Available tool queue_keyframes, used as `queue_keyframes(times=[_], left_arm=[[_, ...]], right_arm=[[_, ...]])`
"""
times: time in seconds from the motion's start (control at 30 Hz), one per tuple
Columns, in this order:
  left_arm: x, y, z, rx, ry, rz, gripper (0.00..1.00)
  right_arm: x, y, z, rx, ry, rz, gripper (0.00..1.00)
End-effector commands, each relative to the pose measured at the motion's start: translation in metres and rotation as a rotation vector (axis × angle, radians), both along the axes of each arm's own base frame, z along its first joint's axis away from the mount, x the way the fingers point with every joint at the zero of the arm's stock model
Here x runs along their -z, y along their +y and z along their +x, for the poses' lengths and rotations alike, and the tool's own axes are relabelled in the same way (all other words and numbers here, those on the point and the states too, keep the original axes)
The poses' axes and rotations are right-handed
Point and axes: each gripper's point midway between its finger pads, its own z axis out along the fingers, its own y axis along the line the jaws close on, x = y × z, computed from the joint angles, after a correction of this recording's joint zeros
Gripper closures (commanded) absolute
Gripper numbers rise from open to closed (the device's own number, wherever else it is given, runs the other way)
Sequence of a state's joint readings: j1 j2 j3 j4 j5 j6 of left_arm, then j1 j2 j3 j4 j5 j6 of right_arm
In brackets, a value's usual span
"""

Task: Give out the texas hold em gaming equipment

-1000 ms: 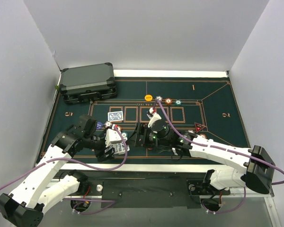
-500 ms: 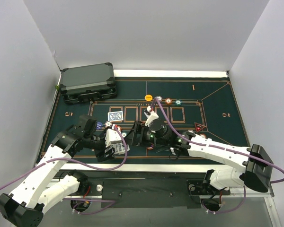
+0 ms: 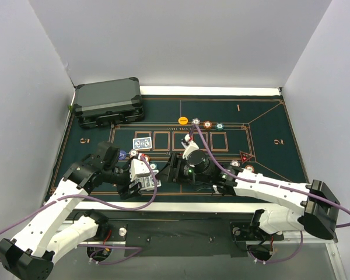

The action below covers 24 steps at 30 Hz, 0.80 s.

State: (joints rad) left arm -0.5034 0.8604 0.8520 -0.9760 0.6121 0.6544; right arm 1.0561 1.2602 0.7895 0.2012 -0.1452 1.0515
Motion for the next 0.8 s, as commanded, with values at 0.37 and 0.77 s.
queue_keyframes(times=[0.37,0.77], left_arm=[[-0.03,-0.015,0.009,0.024,-0.082,-0.096,1.0],[-0.027,-0.014,0.008,0.024,-0.077,-0.089,1.0]], right_arm=[[-0.023,-0.031,0.013,0.08,-0.046,0.033,0.57],[-0.041,0.003,0.005,0.024,-0.063,0.08,0.31]])
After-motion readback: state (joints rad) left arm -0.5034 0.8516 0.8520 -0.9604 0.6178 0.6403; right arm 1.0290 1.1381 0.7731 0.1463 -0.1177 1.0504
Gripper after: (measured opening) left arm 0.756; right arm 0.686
